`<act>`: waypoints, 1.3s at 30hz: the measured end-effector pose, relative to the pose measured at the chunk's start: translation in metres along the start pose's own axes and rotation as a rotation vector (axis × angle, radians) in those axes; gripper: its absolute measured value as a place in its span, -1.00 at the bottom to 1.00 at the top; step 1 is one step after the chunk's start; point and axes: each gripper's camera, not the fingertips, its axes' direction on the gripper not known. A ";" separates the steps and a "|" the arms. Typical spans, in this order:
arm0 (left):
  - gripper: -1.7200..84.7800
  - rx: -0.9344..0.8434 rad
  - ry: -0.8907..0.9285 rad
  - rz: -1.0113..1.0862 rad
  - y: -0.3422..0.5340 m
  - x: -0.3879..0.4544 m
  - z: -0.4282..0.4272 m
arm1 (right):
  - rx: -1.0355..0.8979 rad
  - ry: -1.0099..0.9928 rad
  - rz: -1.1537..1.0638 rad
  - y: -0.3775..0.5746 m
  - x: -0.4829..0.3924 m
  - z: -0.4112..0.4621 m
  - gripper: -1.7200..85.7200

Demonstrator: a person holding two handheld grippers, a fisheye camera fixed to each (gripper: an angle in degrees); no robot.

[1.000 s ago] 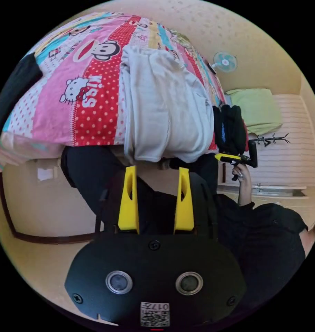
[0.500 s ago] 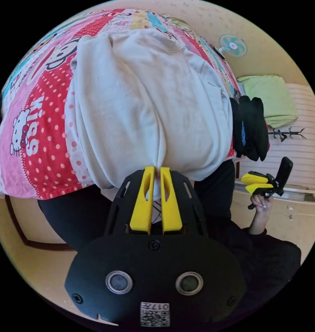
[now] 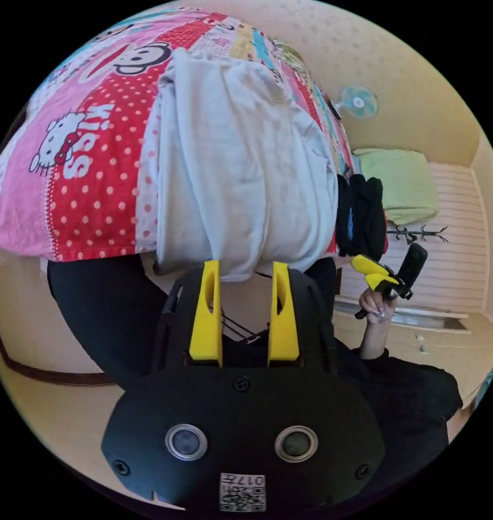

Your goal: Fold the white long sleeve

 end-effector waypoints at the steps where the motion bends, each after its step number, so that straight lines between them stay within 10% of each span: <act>1: -0.65 0.035 -0.019 -0.042 0.002 -0.008 0.000 | -0.006 0.004 0.001 0.006 -0.003 -0.002 -0.75; 9: -0.87 -0.031 -0.030 -0.133 -0.008 -0.025 0.015 | -0.062 0.039 0.045 0.042 -0.016 0.007 -0.72; 22: -0.96 0.306 0.434 0.041 0.055 0.035 -0.154 | 0.032 0.210 -0.511 -0.008 -0.204 0.070 -0.48; 28: -0.87 0.446 0.438 0.034 0.079 0.040 -0.181 | 0.088 0.572 -0.563 -0.047 -0.243 0.122 -0.84; 33: -0.77 0.727 0.390 0.083 0.133 0.029 -0.232 | 0.184 0.395 -0.642 -0.141 -0.249 0.043 -0.87; 39: -0.65 0.524 0.341 -0.019 0.127 0.019 -0.173 | 0.547 0.025 -0.172 -0.228 -0.078 -0.131 -0.84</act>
